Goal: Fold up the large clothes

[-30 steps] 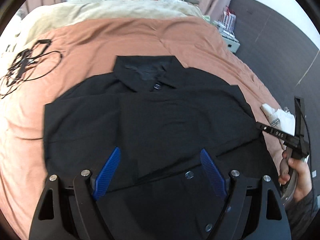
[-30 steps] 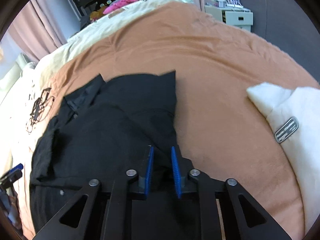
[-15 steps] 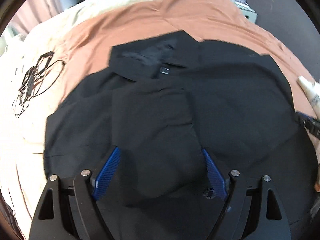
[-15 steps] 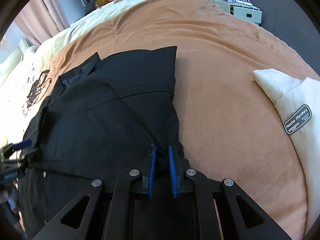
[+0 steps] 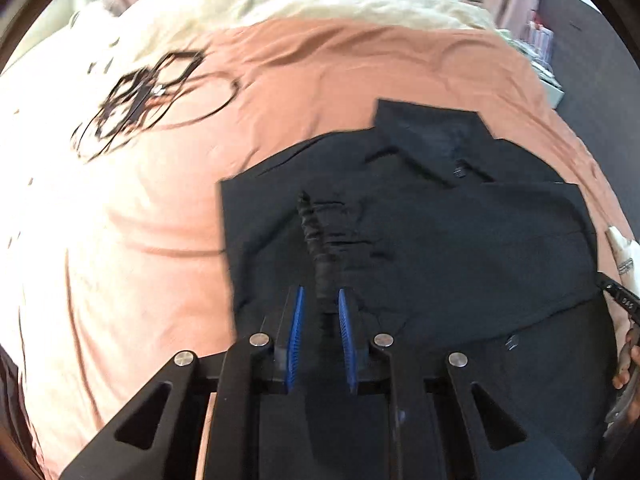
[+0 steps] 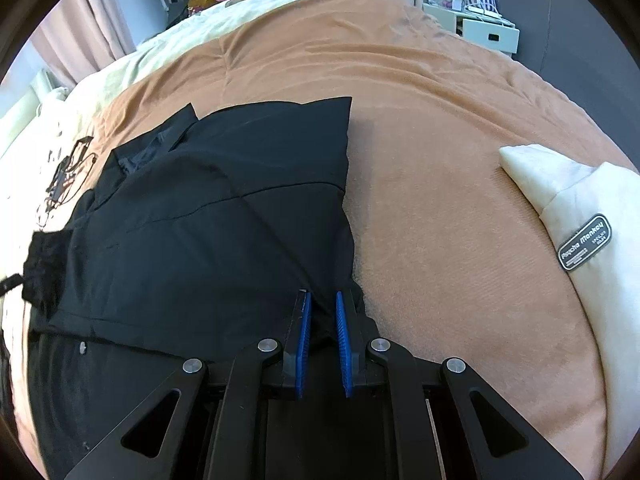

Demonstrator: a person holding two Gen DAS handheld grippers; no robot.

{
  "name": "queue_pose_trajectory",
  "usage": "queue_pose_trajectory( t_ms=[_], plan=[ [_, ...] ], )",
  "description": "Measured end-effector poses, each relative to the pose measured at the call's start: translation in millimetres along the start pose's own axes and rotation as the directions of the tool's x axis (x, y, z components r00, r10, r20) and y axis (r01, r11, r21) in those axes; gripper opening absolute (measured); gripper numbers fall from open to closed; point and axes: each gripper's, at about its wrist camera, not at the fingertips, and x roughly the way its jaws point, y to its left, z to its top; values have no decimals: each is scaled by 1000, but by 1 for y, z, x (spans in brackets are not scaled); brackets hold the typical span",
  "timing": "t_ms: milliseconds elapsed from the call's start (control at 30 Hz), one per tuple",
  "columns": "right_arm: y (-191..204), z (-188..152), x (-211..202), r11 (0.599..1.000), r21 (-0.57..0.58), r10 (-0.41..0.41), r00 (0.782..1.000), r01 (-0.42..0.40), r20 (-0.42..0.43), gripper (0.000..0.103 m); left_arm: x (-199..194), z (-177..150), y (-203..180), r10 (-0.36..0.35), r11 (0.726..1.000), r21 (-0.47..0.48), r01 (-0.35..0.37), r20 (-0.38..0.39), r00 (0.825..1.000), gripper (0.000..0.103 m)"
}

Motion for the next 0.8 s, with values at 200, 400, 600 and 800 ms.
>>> queue_pose_trajectory(
  t_ms=[200,400,600,800],
  plan=[
    [2,-4,-20,1000,-23,-5,1000,5,-4,32,-9,-21,42,-32,994,-101,30,-23,999,20],
    [0,-17,-48,999,-46,13,1000,-13,1,59,-30,-48,56,-88,988,-129,85,-21,996,25],
    [-3,-36,-70,998,-49,45,999,-45,-6,68,-70,-86,60,-122,982,-135,130,66,990,83],
    [-7,-66,-95,994,-96,50,999,-51,-7,76,-97,-125,65,-148,977,-140,159,87,985,83]
  ],
)
